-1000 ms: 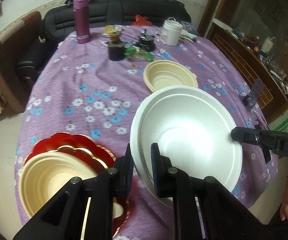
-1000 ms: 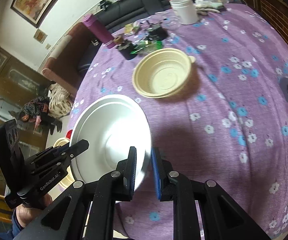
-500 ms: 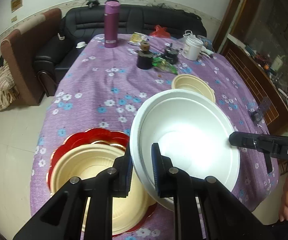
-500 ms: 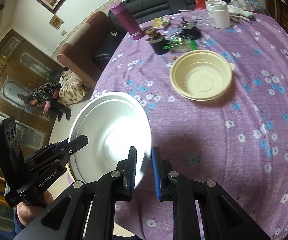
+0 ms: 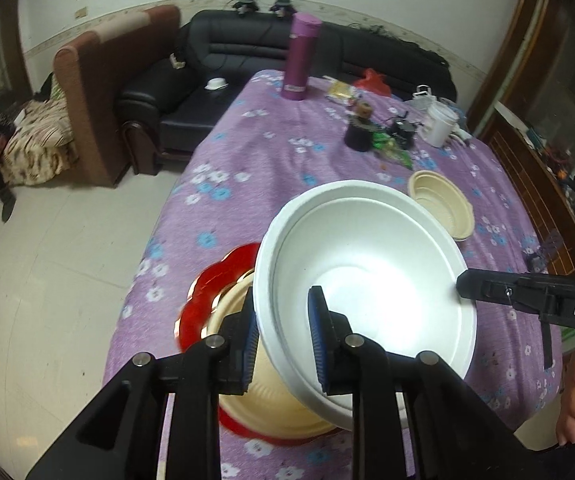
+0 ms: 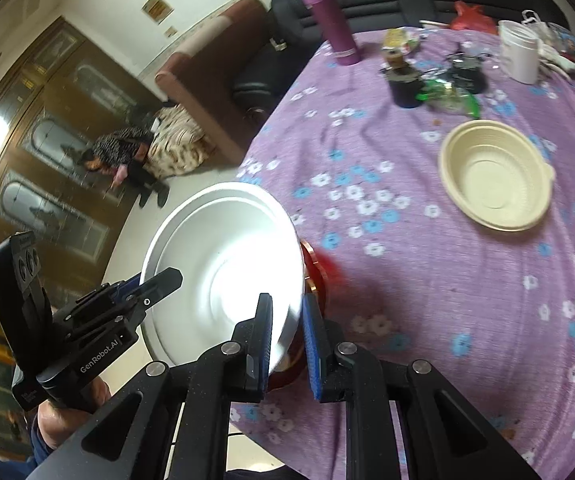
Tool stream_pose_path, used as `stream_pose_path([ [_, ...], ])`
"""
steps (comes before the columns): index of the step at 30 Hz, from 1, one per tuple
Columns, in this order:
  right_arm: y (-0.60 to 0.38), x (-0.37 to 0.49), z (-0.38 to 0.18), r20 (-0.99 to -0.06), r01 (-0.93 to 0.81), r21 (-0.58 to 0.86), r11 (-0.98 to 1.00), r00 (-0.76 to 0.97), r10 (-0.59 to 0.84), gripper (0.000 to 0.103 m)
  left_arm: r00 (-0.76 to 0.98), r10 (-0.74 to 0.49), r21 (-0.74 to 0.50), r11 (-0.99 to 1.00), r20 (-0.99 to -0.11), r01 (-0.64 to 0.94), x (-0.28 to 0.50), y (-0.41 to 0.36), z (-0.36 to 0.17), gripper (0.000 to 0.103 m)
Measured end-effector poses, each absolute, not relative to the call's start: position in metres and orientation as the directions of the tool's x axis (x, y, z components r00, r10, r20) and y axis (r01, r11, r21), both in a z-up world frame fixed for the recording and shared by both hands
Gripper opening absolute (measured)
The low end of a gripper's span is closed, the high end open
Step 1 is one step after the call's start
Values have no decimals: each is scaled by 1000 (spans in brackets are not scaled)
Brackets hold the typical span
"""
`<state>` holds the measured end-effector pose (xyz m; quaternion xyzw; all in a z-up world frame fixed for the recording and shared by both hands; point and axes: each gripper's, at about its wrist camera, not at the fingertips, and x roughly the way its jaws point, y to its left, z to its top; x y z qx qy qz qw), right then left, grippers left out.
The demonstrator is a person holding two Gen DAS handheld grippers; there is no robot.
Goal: Organize plates and bowls
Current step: 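Lift the white bowl with the left gripper and carry it to the stack, then lower the white bowl over the stacked bowls with the left gripper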
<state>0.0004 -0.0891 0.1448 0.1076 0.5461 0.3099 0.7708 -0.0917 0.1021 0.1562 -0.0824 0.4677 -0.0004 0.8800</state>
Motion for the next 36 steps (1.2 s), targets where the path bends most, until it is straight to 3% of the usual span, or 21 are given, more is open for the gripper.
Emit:
stream_pose_path([
  [16,-44,-5,99,-823,-387,497,777,74,563,17,484,-54,-152,975,-874,-165,-112,130,114,21],
  [36,-39,1,84,-835,-370,490,790,62,547,17,473,-25,-112,981,-881,-157,-103,131,105,21],
])
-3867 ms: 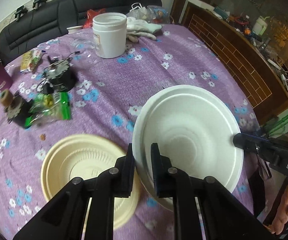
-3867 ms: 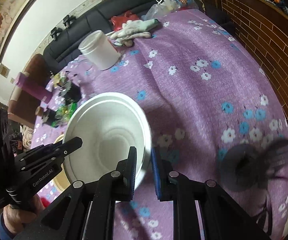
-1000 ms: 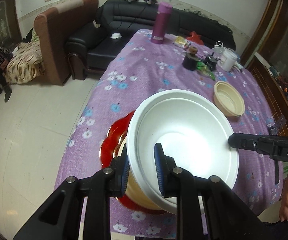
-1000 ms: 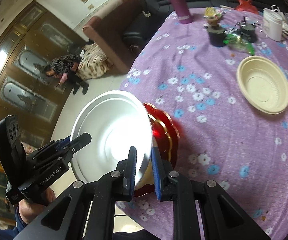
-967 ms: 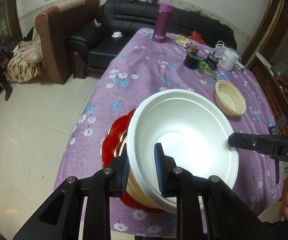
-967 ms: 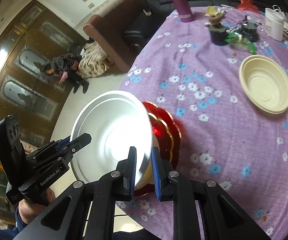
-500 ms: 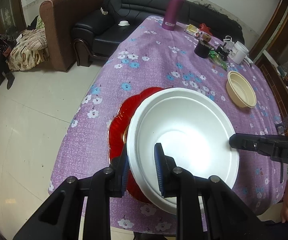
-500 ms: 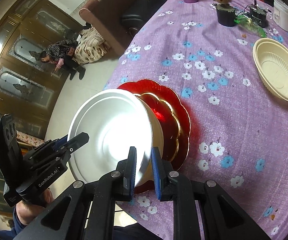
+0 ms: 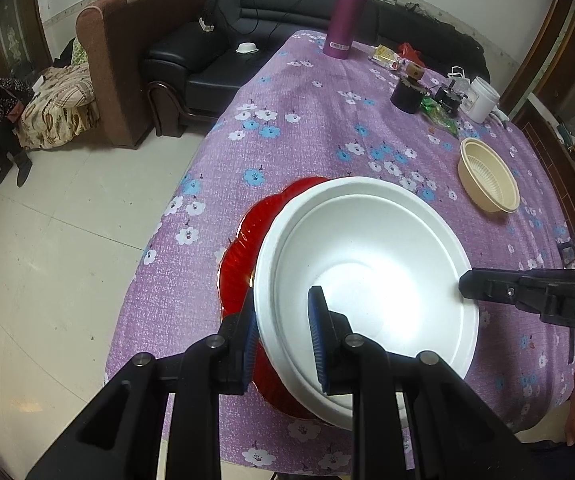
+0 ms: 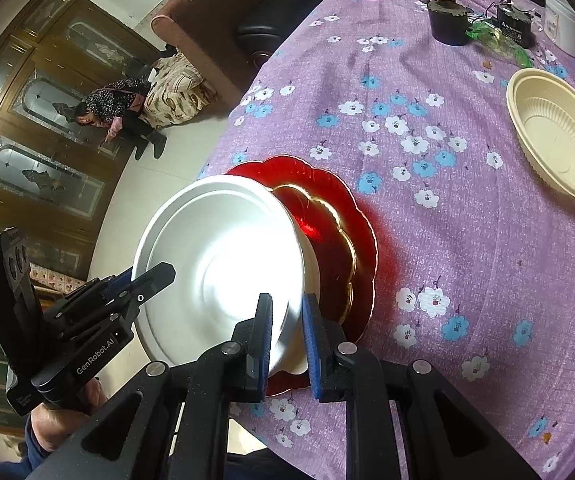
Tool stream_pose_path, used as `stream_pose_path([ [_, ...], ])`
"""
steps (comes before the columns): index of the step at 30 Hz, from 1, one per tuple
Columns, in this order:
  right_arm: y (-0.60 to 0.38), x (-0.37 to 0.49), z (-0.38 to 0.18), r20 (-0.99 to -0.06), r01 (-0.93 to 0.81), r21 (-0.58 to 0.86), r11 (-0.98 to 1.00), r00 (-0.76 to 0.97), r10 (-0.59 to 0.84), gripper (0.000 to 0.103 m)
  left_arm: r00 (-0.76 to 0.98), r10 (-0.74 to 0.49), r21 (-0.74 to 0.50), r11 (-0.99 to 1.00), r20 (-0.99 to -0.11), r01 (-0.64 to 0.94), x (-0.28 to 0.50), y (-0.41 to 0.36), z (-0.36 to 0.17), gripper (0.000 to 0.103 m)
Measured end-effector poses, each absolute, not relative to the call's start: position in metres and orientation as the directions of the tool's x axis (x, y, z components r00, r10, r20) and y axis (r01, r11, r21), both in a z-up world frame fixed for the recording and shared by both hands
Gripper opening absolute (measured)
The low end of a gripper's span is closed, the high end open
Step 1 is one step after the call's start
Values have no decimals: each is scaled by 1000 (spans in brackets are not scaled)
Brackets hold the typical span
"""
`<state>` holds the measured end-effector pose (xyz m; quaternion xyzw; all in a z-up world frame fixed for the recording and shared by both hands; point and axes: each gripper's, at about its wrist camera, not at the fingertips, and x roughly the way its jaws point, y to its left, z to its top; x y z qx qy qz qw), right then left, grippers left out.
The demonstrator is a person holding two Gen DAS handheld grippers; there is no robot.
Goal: Organize plates and bowls
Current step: 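Lower the white bowl over the stacked bowls with the left gripper, then open the left gripper to release the white bowl onto the stack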
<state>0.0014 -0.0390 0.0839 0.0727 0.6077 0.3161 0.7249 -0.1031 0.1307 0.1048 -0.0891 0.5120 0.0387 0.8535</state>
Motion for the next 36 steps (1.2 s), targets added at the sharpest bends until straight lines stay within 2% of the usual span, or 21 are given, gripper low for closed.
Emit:
stream_pose_path([
  [36,-40,4,78,-834,-360,501,787,43,551,19,475,18,-61,987,-880,-149,-97,128,103,21],
])
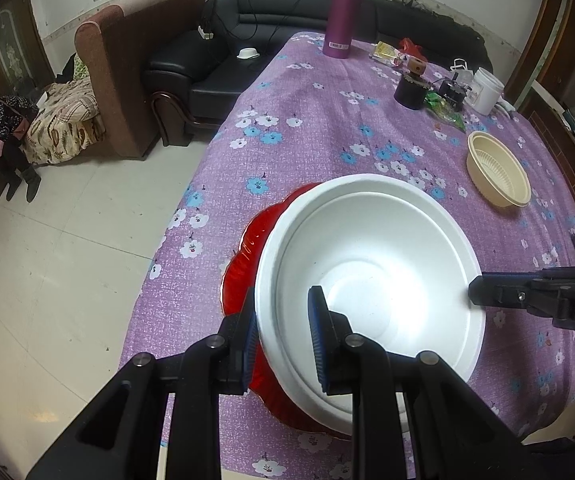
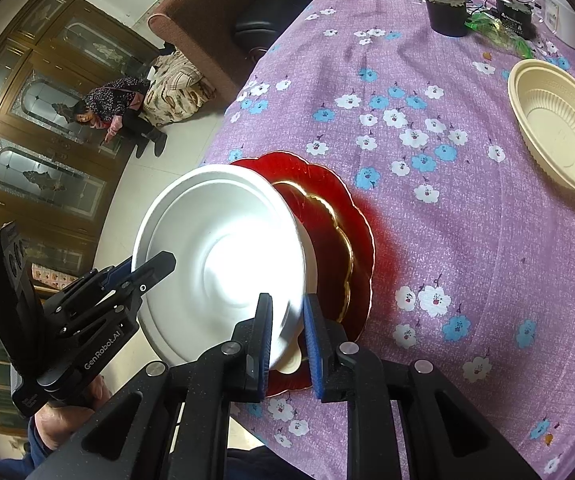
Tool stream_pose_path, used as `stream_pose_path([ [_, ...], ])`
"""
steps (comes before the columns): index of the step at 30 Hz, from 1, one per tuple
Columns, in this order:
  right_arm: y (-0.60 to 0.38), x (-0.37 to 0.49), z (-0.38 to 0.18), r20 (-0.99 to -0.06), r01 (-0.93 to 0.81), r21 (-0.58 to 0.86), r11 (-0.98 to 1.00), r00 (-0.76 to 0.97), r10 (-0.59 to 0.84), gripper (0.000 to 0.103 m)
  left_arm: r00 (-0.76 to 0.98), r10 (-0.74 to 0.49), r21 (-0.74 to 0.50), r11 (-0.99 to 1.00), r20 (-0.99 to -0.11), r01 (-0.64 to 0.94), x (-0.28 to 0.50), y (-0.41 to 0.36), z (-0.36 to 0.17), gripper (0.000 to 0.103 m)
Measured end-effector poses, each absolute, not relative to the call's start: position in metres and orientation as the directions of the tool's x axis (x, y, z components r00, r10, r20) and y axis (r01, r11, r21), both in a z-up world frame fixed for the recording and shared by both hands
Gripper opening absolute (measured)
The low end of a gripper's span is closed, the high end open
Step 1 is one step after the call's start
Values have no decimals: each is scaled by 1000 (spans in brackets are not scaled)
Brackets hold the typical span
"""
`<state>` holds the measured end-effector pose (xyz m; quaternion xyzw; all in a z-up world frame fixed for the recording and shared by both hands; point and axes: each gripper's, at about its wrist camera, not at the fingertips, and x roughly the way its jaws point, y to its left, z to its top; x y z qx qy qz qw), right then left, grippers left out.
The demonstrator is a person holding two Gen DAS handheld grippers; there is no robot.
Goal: Organize plates and bowls
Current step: 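Open the left gripper to release the white bowl onto the stack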
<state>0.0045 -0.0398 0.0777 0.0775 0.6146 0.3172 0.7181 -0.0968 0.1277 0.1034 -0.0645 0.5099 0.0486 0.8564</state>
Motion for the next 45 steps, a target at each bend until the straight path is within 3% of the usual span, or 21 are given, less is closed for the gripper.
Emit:
stream_pose_path([
  [14,-40,-1,84,-828,-368,503,782,54,558,19,478,26,-52,987,-878,-150,-97,128,104,25],
  [18,-42,-3,86,-826,-368,506,780,55,562,19,485,37,-43,987,-874,-152,-99,128,107,35],
  [26,-47,-5,90,-822,-366,508,780,63,566,19,489,47,-32,988,-871,-153,-101,128,110,37],
  [45,-57,-12,97,-815,-356,510,783,90,572,19,511,82,4,989,-856,-151,-106,120,118,53],
])
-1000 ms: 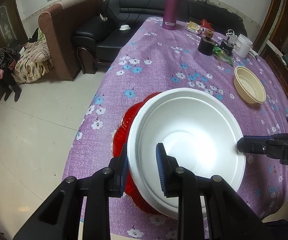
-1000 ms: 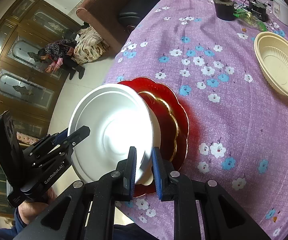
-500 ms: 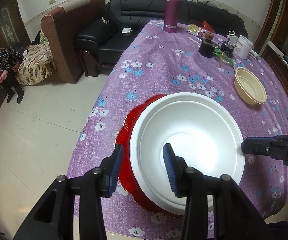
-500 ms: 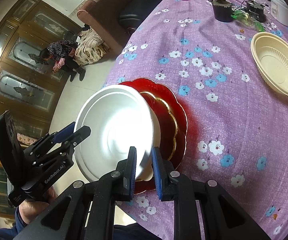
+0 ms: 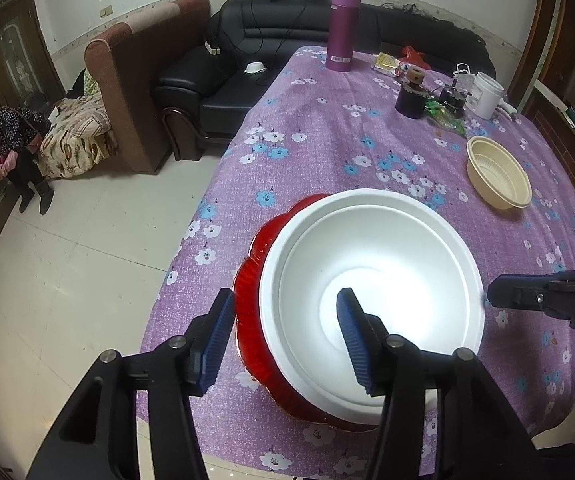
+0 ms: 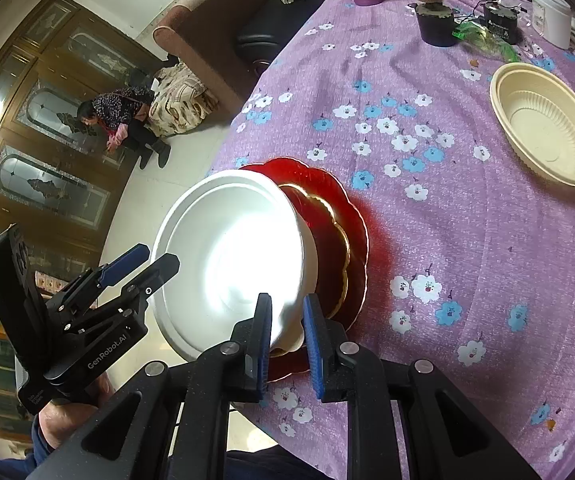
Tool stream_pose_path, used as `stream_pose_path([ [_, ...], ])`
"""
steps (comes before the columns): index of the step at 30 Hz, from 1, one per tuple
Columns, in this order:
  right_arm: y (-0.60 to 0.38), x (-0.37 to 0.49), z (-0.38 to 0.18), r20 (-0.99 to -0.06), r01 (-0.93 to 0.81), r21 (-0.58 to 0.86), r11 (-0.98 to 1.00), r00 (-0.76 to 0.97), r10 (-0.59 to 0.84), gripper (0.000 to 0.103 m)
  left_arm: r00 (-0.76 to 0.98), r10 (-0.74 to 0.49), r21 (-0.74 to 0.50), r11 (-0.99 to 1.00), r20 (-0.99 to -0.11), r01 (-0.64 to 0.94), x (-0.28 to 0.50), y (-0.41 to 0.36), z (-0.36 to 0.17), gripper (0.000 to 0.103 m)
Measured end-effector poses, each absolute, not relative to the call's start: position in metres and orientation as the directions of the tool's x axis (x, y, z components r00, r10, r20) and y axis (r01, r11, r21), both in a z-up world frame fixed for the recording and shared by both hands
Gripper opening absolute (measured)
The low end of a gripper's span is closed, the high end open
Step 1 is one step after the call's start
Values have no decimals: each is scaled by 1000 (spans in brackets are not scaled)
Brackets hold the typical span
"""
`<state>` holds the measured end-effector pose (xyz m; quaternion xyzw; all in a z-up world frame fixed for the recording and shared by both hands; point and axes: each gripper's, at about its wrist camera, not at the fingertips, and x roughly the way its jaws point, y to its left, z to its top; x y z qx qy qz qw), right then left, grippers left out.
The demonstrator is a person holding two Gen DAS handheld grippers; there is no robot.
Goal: Organize plates and bowls
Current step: 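Open the left gripper to release the white bowl onto the stack, then move the left gripper to the beige bowl with the tab handle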
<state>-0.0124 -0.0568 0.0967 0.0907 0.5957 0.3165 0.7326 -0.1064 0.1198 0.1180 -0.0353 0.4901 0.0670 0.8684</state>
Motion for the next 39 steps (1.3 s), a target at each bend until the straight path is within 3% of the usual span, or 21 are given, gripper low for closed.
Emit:
stream_pose_path([
  [25,-71,-16,99,-809,-343,513,787,112,577,24,534,108,38,989,-839,-140,-107,107,127,68],
  [39,-85,-19,101,-808,-321,517,794,124,576,30,542,118,58,990,-832,-128,-105,95,130,70],
])
